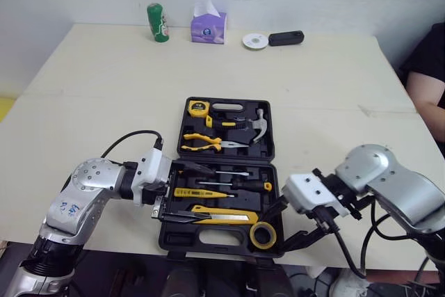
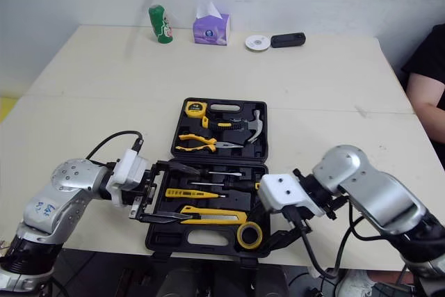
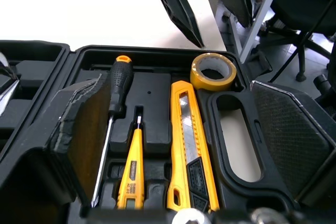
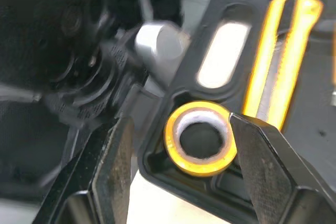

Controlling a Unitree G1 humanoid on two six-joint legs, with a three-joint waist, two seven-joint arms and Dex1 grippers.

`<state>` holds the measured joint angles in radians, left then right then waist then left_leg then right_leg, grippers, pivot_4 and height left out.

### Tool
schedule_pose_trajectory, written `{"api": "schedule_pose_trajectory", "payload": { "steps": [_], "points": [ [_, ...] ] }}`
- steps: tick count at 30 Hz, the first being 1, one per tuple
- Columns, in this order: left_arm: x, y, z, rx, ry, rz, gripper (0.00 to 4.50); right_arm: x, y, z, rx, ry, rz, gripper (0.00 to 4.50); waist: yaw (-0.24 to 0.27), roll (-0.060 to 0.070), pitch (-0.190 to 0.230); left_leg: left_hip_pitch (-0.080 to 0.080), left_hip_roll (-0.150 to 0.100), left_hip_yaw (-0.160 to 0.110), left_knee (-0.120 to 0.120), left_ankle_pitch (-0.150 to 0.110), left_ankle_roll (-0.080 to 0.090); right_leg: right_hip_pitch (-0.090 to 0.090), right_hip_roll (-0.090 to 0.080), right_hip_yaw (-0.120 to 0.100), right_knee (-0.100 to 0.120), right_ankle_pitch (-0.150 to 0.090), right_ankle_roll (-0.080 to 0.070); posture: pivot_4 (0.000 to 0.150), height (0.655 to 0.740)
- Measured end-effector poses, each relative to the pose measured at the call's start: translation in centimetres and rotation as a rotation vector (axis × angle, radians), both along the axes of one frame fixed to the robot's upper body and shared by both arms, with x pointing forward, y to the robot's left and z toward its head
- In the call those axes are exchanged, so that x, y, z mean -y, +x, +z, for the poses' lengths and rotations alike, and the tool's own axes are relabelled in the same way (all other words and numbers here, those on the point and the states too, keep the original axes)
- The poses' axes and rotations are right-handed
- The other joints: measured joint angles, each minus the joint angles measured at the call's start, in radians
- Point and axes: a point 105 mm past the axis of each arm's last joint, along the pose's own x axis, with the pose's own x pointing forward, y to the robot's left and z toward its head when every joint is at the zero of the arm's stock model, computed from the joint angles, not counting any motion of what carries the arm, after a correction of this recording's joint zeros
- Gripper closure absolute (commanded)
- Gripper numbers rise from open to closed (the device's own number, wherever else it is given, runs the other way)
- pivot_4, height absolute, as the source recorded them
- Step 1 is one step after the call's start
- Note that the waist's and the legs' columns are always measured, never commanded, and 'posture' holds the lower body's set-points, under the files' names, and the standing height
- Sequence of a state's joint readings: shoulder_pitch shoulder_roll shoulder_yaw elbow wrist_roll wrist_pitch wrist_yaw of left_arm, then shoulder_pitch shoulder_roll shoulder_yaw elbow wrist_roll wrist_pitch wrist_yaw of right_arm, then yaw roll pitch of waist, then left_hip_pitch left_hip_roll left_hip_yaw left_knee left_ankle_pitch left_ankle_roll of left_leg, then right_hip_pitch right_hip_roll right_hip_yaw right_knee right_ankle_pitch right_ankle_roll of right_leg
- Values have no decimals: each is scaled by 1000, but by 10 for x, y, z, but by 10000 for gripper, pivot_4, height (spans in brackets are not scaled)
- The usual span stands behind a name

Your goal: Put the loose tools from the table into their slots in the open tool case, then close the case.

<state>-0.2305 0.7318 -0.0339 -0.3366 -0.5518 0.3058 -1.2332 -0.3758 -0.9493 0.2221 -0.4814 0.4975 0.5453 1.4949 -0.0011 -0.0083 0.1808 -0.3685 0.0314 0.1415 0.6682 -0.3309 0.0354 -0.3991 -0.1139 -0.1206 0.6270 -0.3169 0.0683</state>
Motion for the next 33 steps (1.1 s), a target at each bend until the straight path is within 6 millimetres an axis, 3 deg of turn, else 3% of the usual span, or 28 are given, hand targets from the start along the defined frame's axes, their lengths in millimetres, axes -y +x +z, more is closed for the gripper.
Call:
{"api": "schedule_pose_trajectory", "payload": {
  "steps": [3, 6, 7, 15, 20, 33],
  "points": [
    [-2, 0, 0, 3, 3, 8, 0, 2, 2, 3, 0, 117, -53, 26025, -1, 0, 0, 0, 0, 0, 0, 0, 0, 1, 0, 0, 0, 0, 0, 1500, 7400],
    [-3, 1, 1, 8, 1, 19, 0, 3, 2, 1, 2, 221, -105, 40572, -1, -1, 0, 1, 0, 0, 0, 0, 0, 1, 0, 0, 0, 0, 0, 1500, 7400],
    [-3, 2, 2, 9, 0, 23, 0, 2, 2, -1, -7, 253, -123, 43619, -1, -1, 0, 1, 0, 0, 0, 0, 0, 1, 0, 0, 0, 0, 0, 1500, 7400],
    [-8, 3, 2, 17, 24, 37, 0, -7, 5, -42, -10, 313, -225, 43619, -1, -1, 0, 1, 0, 0, 0, 0, 0, 1, 0, 0, 0, 0, 0, 1500, 7400],
    [-9, 4, 2, 18, 25, 43, 0, -17, 0, -49, -32, 342, -216, 43619, -1, -1, 0, 1, 0, 0, 0, 0, 0, 1, 0, 0, 0, 0, 0, 1500, 7400],
    [-9, 4, -1, 7, 30, 55, 0, -9, -2, -75, 13, 342, -164, 43619, -2, -3, -2, 8, 0, 0, -2, 0, 0, 7, 0, 0, -1, 0, 0, 1500, 7400]
  ]
}}
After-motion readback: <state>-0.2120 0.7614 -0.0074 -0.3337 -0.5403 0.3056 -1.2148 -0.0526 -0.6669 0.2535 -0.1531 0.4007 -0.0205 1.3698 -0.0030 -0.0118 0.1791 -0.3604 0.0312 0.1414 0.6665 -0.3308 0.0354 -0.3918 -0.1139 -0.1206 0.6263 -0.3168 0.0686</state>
